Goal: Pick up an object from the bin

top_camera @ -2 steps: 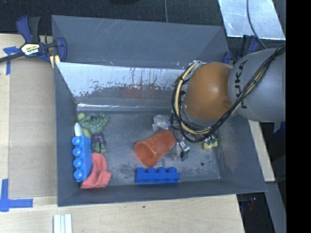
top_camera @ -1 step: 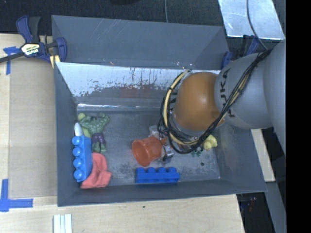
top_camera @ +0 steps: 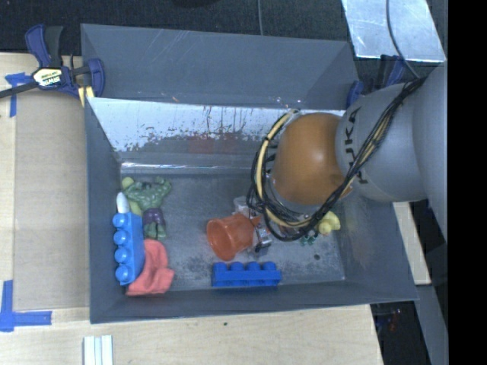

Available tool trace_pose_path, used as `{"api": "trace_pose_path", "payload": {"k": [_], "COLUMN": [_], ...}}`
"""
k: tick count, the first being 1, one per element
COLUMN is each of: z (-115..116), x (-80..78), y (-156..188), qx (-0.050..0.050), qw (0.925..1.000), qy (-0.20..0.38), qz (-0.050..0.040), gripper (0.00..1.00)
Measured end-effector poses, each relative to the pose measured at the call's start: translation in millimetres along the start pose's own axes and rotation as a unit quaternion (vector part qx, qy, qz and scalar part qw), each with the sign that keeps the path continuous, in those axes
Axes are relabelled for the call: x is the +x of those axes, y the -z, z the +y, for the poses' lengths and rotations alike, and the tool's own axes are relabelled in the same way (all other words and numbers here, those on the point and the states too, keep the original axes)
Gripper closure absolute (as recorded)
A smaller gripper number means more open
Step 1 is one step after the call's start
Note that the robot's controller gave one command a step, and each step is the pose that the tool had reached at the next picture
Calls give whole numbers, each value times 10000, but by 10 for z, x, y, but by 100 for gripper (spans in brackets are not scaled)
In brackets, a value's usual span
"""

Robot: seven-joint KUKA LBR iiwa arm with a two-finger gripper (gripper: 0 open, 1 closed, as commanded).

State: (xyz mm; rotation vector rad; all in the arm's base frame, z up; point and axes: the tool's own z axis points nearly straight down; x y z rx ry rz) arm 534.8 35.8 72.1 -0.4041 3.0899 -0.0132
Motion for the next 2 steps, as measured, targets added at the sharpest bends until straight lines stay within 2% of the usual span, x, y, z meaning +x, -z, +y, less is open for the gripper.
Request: {"api": "trace_pose_path", "payload": {"k": [1, 2], "z": [18, -156], "x": [-24, -213], "y": [497, 1195], "qx": [-5, -3], "qw": [10000, 10000], "qy": [-83, -14], "qz": [31, 16], "gripper": [100, 100]}}
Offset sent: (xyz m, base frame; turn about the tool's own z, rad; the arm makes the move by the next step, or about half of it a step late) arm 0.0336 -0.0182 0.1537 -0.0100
